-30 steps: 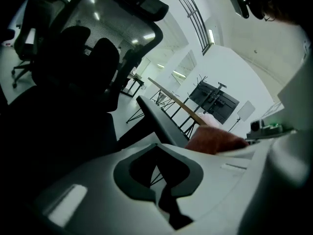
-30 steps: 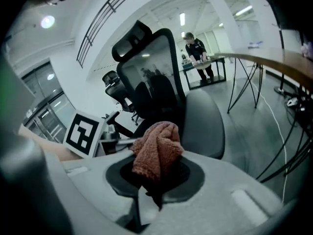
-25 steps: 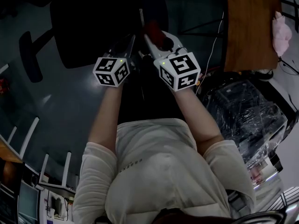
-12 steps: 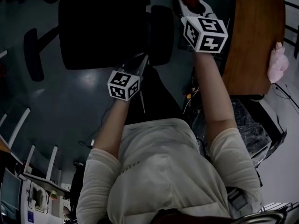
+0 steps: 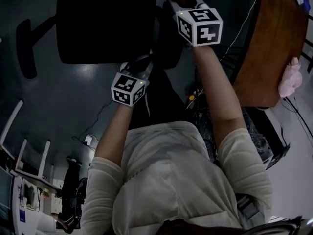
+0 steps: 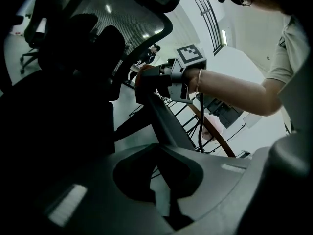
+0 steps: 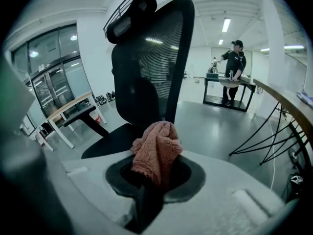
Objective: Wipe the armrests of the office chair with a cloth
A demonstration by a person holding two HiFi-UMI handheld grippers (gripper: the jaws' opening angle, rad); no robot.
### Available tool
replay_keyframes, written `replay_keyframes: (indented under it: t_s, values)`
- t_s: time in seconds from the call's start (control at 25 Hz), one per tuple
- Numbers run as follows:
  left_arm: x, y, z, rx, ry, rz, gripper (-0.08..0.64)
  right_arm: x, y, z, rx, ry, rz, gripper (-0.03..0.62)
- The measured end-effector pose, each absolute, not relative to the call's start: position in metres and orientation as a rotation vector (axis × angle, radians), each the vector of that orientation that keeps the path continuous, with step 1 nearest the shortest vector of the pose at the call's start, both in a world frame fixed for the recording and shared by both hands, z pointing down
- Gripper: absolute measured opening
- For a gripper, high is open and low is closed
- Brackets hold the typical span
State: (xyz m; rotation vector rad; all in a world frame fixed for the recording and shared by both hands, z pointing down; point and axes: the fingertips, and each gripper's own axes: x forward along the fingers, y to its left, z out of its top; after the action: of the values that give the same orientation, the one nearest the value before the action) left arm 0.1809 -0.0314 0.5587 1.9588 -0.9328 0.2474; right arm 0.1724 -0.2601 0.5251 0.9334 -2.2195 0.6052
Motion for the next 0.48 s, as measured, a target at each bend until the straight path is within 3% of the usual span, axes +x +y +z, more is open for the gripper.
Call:
replay_keyframes:
  t_s: [0.48]
  values:
    - [0.176, -0.032, 0.559, 1.983, -0.911, 0.266, 0.015, 0.123, -0.225, 0.524, 0.761, -2.264, 0.609, 0.051]
